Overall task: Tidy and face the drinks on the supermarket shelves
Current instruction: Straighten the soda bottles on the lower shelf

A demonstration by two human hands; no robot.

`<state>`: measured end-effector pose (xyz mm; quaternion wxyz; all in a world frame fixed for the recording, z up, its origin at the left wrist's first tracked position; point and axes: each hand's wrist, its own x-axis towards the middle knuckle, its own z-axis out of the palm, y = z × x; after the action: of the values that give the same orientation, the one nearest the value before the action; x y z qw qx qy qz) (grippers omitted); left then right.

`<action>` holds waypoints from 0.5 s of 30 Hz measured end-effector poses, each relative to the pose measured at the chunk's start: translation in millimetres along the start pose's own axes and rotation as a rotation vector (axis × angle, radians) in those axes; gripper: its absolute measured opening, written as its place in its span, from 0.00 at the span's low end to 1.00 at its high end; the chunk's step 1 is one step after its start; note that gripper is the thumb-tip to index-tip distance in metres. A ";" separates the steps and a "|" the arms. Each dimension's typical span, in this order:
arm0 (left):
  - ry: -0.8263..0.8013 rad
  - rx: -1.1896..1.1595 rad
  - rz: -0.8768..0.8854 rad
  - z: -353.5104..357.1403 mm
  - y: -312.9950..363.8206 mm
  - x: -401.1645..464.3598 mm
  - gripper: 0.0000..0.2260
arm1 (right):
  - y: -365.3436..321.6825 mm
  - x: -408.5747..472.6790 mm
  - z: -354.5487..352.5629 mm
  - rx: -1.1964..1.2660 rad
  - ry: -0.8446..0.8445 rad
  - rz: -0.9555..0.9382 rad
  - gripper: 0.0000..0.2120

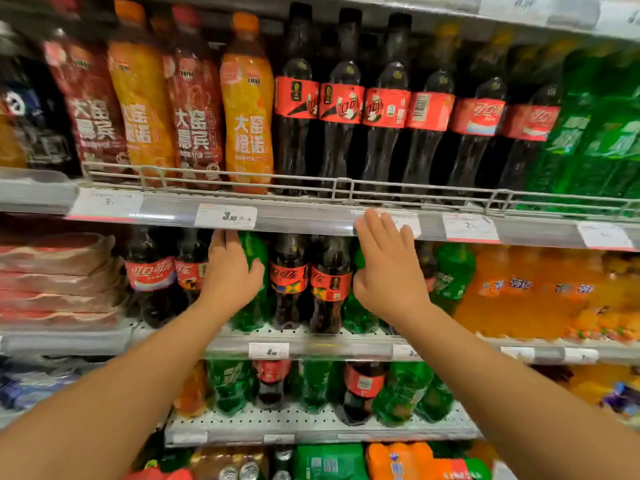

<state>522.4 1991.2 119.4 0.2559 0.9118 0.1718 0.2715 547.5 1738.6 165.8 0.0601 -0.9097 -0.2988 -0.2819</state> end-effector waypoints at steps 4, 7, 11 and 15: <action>-0.129 -0.068 -0.114 1.4 0.1 27.0 0.29 | -1.3 -3.0 11.1 -0.045 -0.002 0.029 0.40; -0.114 -0.150 -0.166 0.7 4.2 36.3 0.27 | 0.4 -3.0 15.2 -0.057 -0.009 0.030 0.41; -0.046 -0.227 -0.129 2.8 1.2 30.7 0.29 | 1.0 -4.6 17.1 -0.037 0.005 0.032 0.41; 0.028 -0.397 -0.035 2.6 -5.8 18.0 0.21 | 1.5 -4.6 19.2 -0.009 0.029 0.024 0.40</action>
<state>537.2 2003.0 121.6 0.4329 0.8365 0.1342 0.3080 554.5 1740.3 147.4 0.0637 -0.9093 -0.2857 -0.2957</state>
